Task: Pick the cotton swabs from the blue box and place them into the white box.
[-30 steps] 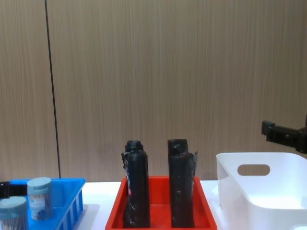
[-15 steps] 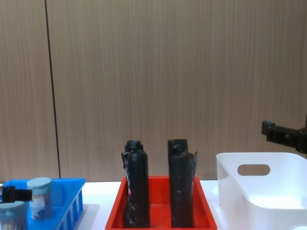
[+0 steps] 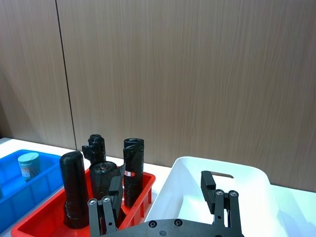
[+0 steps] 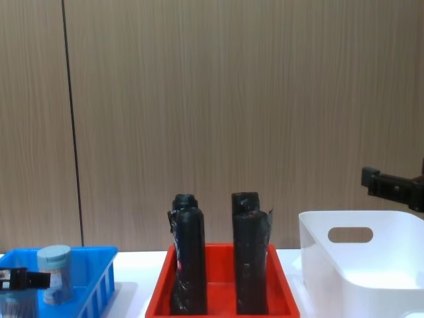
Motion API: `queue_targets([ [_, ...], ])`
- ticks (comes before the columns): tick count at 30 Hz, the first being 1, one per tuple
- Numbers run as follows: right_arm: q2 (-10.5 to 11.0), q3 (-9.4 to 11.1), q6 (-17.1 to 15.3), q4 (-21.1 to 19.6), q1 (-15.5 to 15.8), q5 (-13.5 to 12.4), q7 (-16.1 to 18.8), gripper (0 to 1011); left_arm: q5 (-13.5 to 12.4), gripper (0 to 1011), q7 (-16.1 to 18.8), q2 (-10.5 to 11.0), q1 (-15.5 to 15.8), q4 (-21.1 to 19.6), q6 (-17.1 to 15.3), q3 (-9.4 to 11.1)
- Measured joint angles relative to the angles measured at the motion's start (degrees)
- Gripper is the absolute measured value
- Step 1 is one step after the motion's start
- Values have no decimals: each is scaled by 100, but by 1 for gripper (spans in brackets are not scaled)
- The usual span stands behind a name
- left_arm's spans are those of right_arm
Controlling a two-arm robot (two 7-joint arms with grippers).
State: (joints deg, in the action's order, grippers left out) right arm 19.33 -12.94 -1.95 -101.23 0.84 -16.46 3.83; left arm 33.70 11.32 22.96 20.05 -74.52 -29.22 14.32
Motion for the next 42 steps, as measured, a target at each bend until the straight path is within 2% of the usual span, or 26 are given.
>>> queue_targets([
  [21, 0, 0, 0, 0, 0, 0, 0, 1002, -331, 1004, -438, -74, 250, 545, 86, -3],
  [33, 0, 0, 0, 0, 0, 0, 0, 1002, -568, 1000, -859, -110, 423, 912, 243, -2],
  [37, 0, 0, 0, 0, 0, 0, 0, 1002, -632, 927, -989, -126, 478, 1027, 297, 3],
  [42, 0, 0, 0, 0, 0, 0, 0, 1002, -706, 784, -1126, -144, 534, 1157, 375, 14],
])
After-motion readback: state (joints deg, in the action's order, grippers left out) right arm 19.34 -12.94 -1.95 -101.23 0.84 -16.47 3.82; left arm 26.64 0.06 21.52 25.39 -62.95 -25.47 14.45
